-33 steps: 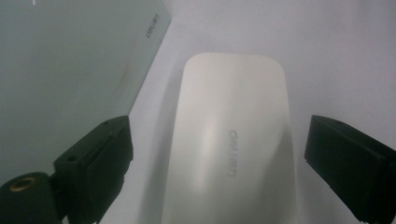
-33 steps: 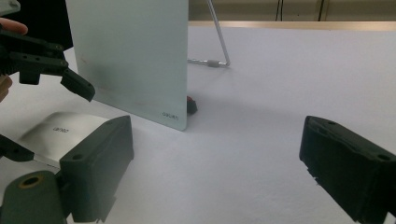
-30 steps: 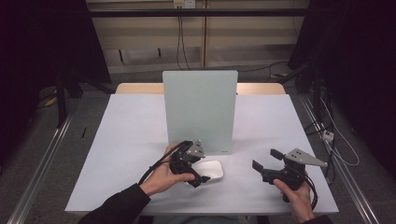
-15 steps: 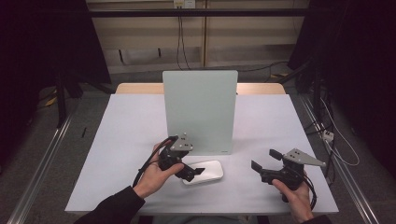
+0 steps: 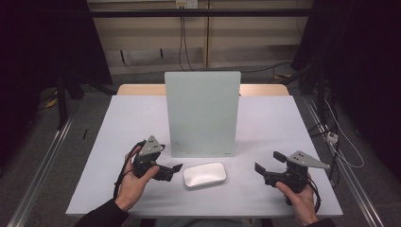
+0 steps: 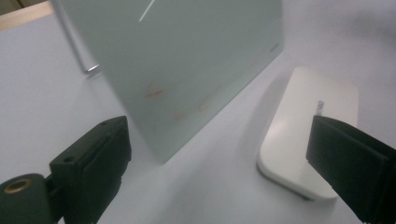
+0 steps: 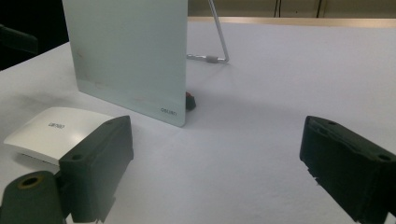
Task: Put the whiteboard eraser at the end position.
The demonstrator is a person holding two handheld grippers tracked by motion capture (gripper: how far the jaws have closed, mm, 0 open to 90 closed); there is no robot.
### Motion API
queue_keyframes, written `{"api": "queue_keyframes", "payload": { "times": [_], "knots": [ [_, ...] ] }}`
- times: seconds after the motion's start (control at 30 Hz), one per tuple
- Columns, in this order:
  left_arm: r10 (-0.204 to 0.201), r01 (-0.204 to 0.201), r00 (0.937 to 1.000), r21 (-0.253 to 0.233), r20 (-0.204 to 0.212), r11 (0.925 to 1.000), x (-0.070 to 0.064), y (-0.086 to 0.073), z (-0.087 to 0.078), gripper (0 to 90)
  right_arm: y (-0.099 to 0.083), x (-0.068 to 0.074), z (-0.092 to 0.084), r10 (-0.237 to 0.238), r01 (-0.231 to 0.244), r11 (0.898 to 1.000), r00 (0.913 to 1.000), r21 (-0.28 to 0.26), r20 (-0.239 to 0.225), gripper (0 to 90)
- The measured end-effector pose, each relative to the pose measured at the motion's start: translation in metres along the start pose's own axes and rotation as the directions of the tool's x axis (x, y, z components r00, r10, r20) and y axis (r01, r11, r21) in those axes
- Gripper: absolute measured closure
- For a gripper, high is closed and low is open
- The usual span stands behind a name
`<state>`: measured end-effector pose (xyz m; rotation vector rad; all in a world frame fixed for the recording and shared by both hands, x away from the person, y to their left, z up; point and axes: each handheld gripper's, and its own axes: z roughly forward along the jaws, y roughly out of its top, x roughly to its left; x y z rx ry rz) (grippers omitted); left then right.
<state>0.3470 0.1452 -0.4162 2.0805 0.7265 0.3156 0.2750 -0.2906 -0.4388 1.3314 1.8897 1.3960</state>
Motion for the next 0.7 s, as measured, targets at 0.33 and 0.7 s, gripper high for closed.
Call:
{"api": "queue_keyframes", "payload": {
  "times": [0.33, 0.7],
  "knots": [
    [-0.087, 0.084, 0.9945, -0.052, -0.058, 0.9951, 0.016, -0.031, -0.024, 6.0, -0.001, 0.000, 0.000, 0.000, 0.000, 1.000, 1.0000, 0.009, 0.009, 9.3],
    [-0.146, 0.136, 0.9854, -0.115, -0.088, 0.9840, 0.023, -0.039, -0.035, 5.2, 0.000, -0.002, 0.000, -0.001, 0.001, 1.000, 0.9998, 0.008, 0.021, 9.4]
  ]
}}
